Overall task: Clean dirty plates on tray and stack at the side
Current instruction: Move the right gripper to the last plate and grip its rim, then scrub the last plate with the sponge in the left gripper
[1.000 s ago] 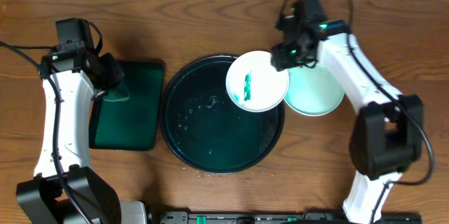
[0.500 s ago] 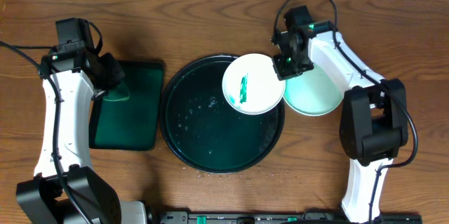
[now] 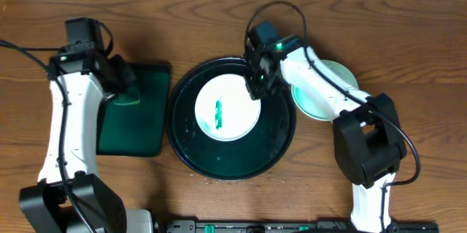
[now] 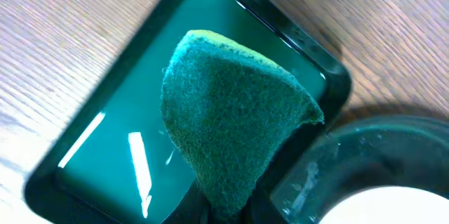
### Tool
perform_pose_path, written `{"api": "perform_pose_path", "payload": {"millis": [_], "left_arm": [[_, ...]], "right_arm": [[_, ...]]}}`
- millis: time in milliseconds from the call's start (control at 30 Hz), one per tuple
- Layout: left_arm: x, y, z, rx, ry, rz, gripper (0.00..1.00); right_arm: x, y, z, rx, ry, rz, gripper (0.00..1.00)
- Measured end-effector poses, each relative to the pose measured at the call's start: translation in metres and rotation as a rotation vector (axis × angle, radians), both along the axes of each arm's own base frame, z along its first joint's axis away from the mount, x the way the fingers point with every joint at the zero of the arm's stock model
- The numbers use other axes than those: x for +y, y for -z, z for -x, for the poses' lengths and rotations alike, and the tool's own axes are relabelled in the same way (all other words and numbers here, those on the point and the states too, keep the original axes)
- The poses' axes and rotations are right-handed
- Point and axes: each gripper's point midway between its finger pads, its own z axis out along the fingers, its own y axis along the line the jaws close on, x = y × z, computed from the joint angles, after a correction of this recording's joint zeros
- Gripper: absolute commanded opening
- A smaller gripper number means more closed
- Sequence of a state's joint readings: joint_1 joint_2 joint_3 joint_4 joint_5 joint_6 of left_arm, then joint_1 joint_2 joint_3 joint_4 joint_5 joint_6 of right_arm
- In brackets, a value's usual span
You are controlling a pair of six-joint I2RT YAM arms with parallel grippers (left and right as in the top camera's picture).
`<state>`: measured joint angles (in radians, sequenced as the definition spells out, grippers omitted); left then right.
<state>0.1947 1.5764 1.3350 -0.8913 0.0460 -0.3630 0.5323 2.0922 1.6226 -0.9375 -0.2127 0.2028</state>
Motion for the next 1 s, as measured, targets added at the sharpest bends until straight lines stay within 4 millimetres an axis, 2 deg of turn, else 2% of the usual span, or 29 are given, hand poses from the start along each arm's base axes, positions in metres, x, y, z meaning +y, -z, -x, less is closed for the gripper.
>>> {"api": "perform_pose_path", "payload": {"millis": [133,267,300,400,600,667,767,933,1000], "left_arm": [[-0.035,0.000,-0.005,-0.002,0.081,0.007,0.07],[-0.088,0.002,-0.007,0.005,0.218,0.016,0.07],[-0.096,0.004,-0.007,0.011,0.239,0.017,0.07],[-0.127,0.021,-0.004,0.062,0.322,0.041,0.07],[-0.189,0.081,0.015,0.248,0.458,0.150,0.08],[-0.201,0.100,0.024,0.305,0.472,0.168,0.07],[-0.213,0.115,0.027,0.323,0.481,0.175,0.07],[-0.211,0.139,0.037,0.321,0.426,0.115,0.07],[-0.210,0.140,0.038,0.308,0.405,0.113,0.07]], "right_arm": [[0.001,0.017,0.004,0.019,0.054,-0.020,0.01],[0.004,0.020,0.005,0.037,0.075,-0.036,0.01],[0.005,0.021,0.006,0.043,0.076,-0.037,0.01],[0.005,0.027,0.007,0.059,0.083,-0.036,0.01],[0.006,0.028,0.008,0.069,0.089,-0.044,0.01],[0.006,0.028,0.008,0.071,0.089,-0.046,0.01],[0.006,0.028,0.008,0.072,0.089,-0.048,0.01],[0.006,0.029,0.009,0.076,0.090,-0.047,0.01],[0.005,0.032,0.009,0.079,0.090,-0.041,0.01]]}}
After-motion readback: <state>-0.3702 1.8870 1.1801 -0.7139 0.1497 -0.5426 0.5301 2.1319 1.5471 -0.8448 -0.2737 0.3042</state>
